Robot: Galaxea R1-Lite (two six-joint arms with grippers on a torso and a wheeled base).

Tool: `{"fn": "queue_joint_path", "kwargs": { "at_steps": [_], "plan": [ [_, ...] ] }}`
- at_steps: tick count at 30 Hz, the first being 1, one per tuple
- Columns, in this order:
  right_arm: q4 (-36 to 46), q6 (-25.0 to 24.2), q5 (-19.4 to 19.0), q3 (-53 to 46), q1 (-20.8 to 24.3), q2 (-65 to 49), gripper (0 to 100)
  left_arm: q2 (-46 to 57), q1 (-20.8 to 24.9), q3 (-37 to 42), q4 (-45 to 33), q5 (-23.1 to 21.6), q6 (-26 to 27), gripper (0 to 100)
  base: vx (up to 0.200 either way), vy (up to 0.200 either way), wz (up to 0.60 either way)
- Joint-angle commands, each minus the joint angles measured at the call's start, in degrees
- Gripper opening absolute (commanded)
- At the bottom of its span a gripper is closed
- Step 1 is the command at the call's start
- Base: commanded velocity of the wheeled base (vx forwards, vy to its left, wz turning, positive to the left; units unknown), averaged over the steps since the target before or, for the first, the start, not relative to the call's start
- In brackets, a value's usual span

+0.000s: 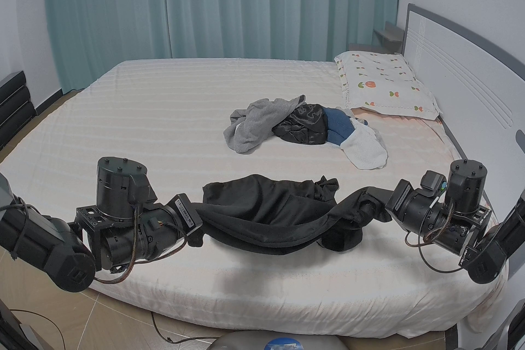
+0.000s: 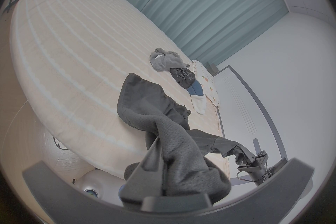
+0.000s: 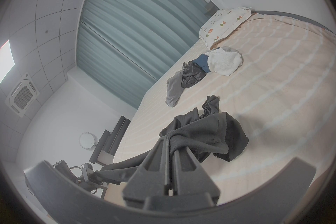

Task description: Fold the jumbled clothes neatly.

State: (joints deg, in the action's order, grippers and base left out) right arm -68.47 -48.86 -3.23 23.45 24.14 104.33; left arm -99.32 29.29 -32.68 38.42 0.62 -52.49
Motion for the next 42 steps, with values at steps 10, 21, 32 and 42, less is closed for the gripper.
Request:
{"fn": "queue_joint_path", "kwargs": {
  "at_steps": [10,21,32,42],
  "plan": [
    [0.54,0.26,0.07,0.19,0.03,0.26,0,0.35,-2.58,-1.77,-0.1,-0.97,-5.69,0,0.0,0.16,0.0],
    [0.45,1.05,3.05,0.8,0.03,1.41,0,0.97,-2.14,-1.07,-0.54,-3.35,-5.69,0,0.0,0.2,0.0],
    [0.62,2.19,7.1,2.03,0.47,2.81,0,1.67,-2.58,-1.15,-0.54,-3.35,-5.52,0,0.0,0.2,0.0],
    [0.71,3.6,10.09,2.21,0.56,3.43,0,3.25,-2.58,-0.98,-0.63,-3.35,-5.43,0,0.0,0.2,0.0]
  ]
}}
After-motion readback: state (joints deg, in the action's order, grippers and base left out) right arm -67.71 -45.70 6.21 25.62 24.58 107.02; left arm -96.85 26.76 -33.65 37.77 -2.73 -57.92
